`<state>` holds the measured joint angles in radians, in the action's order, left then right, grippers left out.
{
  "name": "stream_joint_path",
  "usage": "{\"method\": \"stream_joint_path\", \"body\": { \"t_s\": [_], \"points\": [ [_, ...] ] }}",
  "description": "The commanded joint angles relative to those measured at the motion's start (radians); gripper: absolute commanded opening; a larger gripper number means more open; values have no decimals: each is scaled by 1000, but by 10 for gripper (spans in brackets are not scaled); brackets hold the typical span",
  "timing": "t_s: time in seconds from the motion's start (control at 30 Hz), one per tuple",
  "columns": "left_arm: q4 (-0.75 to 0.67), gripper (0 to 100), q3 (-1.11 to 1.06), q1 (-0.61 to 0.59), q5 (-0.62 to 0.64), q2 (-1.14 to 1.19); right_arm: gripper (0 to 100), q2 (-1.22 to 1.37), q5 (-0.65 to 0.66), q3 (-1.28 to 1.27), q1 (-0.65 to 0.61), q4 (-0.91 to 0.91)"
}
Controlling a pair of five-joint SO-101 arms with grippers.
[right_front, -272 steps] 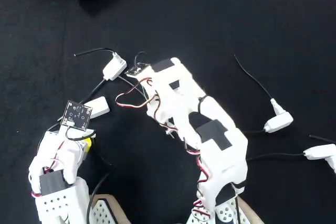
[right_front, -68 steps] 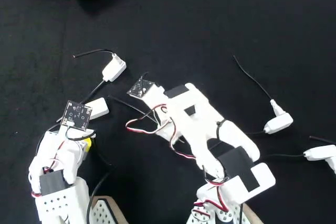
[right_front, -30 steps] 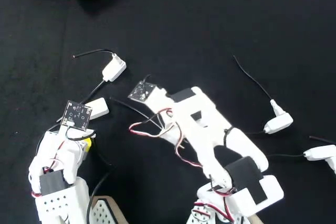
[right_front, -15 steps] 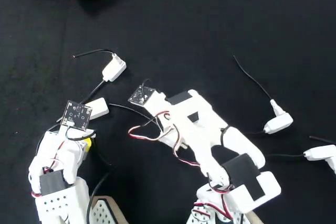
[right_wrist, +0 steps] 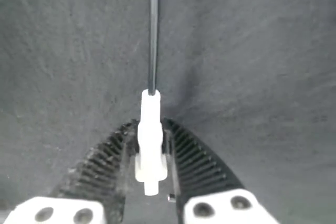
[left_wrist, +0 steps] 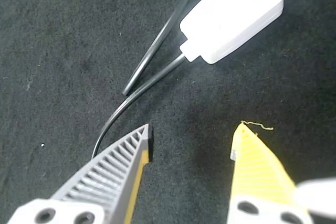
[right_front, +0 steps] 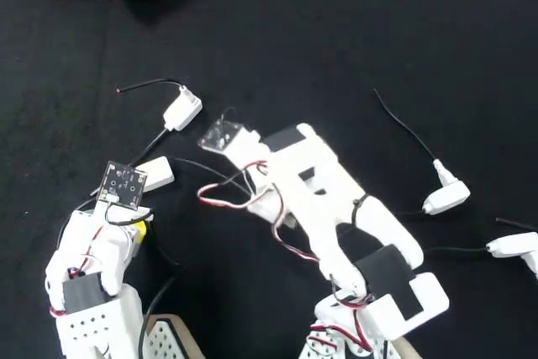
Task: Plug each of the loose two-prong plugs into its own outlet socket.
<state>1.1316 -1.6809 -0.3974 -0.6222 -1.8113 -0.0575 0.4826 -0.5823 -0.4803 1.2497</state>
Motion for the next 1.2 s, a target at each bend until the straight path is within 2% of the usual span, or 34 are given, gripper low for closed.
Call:
{"method": "stream_joint_path", "body": {
  "t_s": [0.0, 0.17, 0.27, 0.33, 0.53, 0.6, 0.73, 0.9, 1.03, 1.17],
  "points": [
    [2, 253, -18, -7, -6, -9, 11, -150, -28, 61, -9, 35],
    [2, 254, -18, -7, -6, -9, 11, -492, -98, 45, -8, 66],
    [2, 255, -18, 1, -5, -11, 11, -665, -144, -16, -18, -12],
    [0, 257, -13, 13, -5, -12, 11, -748, -201, -91, -54, -130],
    [0, 257, 82, 222, 107, -14, 11, -803, -368, -344, -180, -661],
    [0, 257, 136, 286, 140, -14, 11, -797, -408, -378, -192, -775],
    [-23, 257, 193, 423, 213, -14, 11, -776, -502, -348, -189, -809],
    [-124, 258, 193, 535, 382, -14, 12, -799, -864, -338, -172, -815],
    [-227, 258, 193, 529, 448, -14, 12, -843, -1022, -372, -164, -816],
    [-265, 259, 185, 533, 514, -14, 12, -918, -1162, -450, -218, -816]
  ]
}}
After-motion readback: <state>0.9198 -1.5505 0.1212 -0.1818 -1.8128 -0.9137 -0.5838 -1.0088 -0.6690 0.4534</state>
